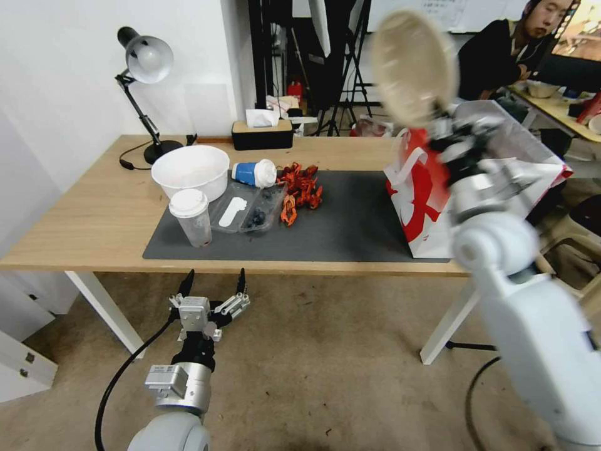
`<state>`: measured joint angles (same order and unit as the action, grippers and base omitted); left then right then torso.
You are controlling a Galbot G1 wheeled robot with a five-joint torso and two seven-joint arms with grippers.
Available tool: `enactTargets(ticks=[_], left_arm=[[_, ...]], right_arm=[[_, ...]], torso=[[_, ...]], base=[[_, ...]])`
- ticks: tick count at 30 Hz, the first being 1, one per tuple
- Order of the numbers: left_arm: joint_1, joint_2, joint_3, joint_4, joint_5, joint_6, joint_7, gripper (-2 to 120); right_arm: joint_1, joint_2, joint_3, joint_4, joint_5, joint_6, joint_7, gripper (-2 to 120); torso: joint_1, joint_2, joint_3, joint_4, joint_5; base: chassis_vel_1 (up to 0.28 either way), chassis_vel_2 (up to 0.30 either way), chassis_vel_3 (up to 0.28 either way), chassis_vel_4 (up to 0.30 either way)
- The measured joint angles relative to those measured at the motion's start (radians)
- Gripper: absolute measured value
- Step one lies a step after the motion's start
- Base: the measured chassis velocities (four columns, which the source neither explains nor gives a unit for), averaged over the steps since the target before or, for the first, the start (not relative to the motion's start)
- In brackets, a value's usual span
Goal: Pick up the trash from the table and place it into the takeout bag.
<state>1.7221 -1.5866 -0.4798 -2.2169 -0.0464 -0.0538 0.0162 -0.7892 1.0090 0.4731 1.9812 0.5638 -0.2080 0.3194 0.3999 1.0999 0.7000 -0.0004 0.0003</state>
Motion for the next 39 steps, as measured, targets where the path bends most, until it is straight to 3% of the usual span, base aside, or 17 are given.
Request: enactTargets(ticks=[12,27,30,32,34,35,39], left_arm=[[0.001,0.0,0.005,0.002,0.005,-0.001,0.002,100],[0.005,0.0,0.006,-0.006,0.006,-0.001,0.003,100],[0.005,0.001,0.006,-0.007,0.006,-0.002,0.003,100],[0.005,0.001,0.007,-0.007,0.006,-0.002,0.003,100],[0.005,0.002,0.007,-0.007,0.006,-0.002,0.003,100],[0.005,0.002,0.007,-0.008,0.006,-0.002,0.003,100],[0.006,0.004,0.007,-0.009,0.006,-0.004,0.003,100]], right_arm=[[-0.079,-0.022,0.091,0.024,-0.119,-0.144,0.093,3],[-0.1,-0.024,0.103,0.044,-0.094,-0.167,0.114,57],[-0.098,-0.026,0.106,0.054,-0.028,-0.113,0.106,67],[-0.097,-0.028,0.107,0.074,0.091,-0.012,0.067,77],[-0.099,-0.029,0.106,0.083,0.126,0.015,0.053,80],[-0.114,-0.028,0.104,0.115,0.21,0.063,0.002,87],[-0.171,-0.023,0.086,0.177,0.292,0.139,-0.102,99]], torso=[[0.0,0.0,0.0,0.0004,-0.0002],[0.0,0.0,0.0,0.0005,-0.0004],[0.0,0.0,0.0,0.0004,-0.0003],[0.0,0.0,0.0,0.0005,-0.0004],[0.0,0.0,0.0,0.0005,-0.0004],[0.0,0.0,0.0,0.0006,-0.0006],[0.0,0.0,0.0,0.0005,-0.0006]], base=[[0.0,0.0,0.0,0.0],[0.0,0.0,0.0,0.0],[0.0,0.0,0.0,0.0],[0.0,0.0,0.0,0.0],[0.0,0.0,0.0,0.0],[0.0,0.0,0.0,0.0],[0.0,0.0,0.0,0.0]])
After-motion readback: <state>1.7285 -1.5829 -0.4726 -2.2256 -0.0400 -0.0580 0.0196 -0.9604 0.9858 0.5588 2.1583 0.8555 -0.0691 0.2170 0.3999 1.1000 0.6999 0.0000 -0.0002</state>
